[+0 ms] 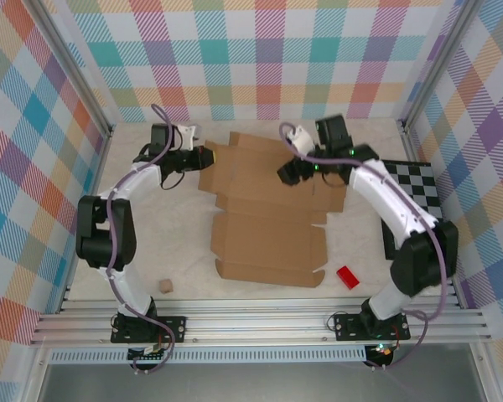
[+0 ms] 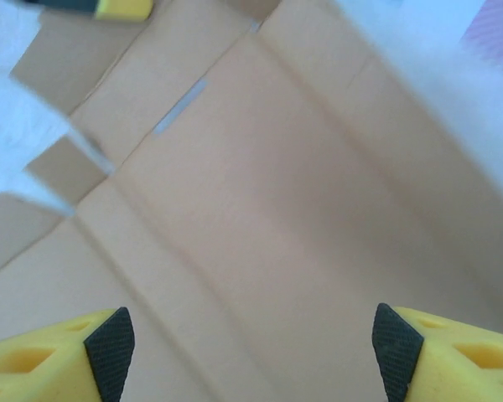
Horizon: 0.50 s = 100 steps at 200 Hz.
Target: Fold the paper box
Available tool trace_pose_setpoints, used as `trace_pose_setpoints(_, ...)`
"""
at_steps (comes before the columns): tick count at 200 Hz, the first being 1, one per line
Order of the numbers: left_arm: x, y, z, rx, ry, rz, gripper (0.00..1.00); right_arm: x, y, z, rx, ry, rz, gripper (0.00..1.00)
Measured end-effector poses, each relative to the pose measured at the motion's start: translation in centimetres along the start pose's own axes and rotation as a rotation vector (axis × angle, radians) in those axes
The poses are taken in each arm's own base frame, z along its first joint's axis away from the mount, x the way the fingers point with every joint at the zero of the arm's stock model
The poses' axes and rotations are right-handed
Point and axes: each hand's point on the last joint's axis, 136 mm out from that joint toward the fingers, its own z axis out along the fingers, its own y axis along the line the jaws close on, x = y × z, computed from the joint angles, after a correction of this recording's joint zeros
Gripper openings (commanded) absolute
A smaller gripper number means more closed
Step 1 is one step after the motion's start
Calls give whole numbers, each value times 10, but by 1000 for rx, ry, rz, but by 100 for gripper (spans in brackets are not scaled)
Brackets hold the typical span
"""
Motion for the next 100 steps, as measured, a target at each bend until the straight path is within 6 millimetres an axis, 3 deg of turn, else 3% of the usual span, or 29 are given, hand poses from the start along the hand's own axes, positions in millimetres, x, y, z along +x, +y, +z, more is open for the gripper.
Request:
trace_pose_setpoints(22, -20, -25, -9, 63, -41, 91, 0, -38, -31, 12, -16, -32, -145, 77)
trace_pose_setpoints(52, -22, -38, -11, 105, -43, 182, 0, -53, -64, 27, -46, -10, -252, 76)
trace_pose_setpoints(100, -18, -54, -16, 185, -42, 333, 0, -40, -84, 27, -79, 0, -388, 76)
